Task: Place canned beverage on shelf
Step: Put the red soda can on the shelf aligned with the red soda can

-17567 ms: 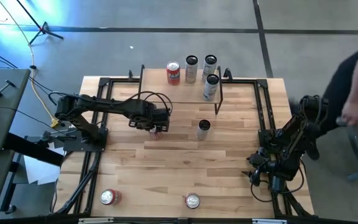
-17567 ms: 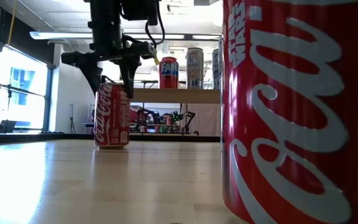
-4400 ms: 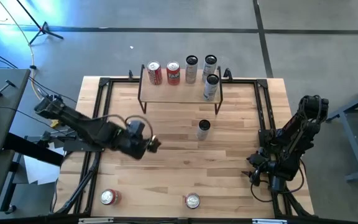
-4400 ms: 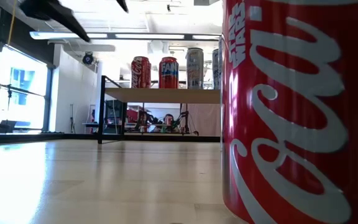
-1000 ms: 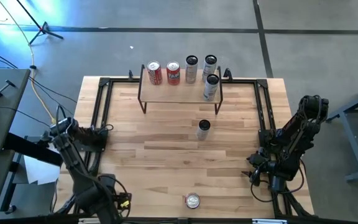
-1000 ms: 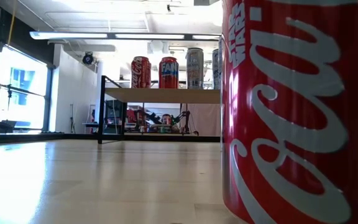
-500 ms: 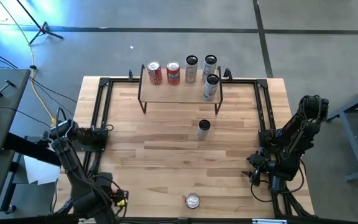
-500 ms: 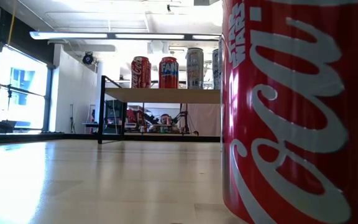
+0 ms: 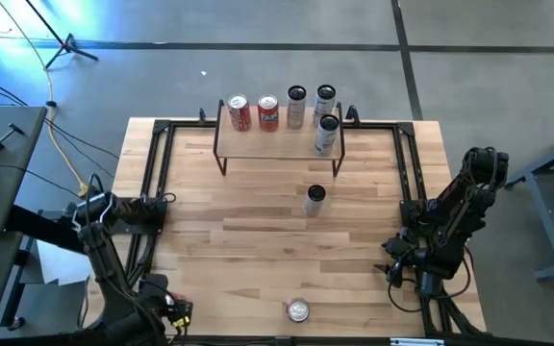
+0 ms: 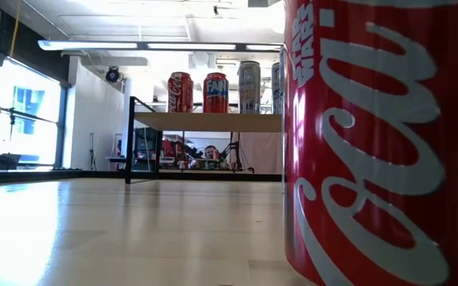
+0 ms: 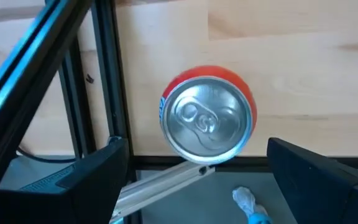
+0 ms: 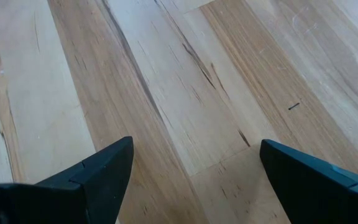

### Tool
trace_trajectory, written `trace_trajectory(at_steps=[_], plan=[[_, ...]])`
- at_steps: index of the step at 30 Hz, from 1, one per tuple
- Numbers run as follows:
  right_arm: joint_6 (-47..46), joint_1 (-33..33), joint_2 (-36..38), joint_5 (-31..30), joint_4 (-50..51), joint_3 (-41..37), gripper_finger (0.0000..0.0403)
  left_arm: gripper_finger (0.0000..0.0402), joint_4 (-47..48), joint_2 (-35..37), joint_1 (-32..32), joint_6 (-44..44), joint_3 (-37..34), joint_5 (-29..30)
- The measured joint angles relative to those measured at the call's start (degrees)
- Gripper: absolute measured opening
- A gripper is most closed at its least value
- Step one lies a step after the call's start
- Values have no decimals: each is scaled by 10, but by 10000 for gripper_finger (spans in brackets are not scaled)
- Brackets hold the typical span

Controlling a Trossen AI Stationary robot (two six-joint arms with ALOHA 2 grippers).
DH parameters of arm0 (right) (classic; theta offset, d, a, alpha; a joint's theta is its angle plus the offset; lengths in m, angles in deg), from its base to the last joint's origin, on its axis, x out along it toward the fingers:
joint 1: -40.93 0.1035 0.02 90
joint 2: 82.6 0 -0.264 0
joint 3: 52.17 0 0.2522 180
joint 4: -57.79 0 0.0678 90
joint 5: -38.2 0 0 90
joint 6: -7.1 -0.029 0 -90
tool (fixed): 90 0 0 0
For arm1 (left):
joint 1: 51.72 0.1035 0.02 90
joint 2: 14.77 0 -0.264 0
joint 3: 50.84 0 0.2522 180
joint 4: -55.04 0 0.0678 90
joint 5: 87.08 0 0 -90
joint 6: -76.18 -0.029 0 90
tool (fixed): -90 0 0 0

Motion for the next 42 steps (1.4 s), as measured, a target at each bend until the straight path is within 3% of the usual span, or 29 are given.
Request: trace_trajectory(at_steps=[21, 37, 42], plan=[[0, 0, 0, -2, 0, 0, 339, 363, -42, -5, 19, -16, -55, -2], [0, 0, 0, -2, 0, 0, 339, 363, -58, -5, 25, -11, -57, -26], [0, 0, 0, -2, 0, 0, 339, 340, -95, -4, 32, -21, -70, -39]])
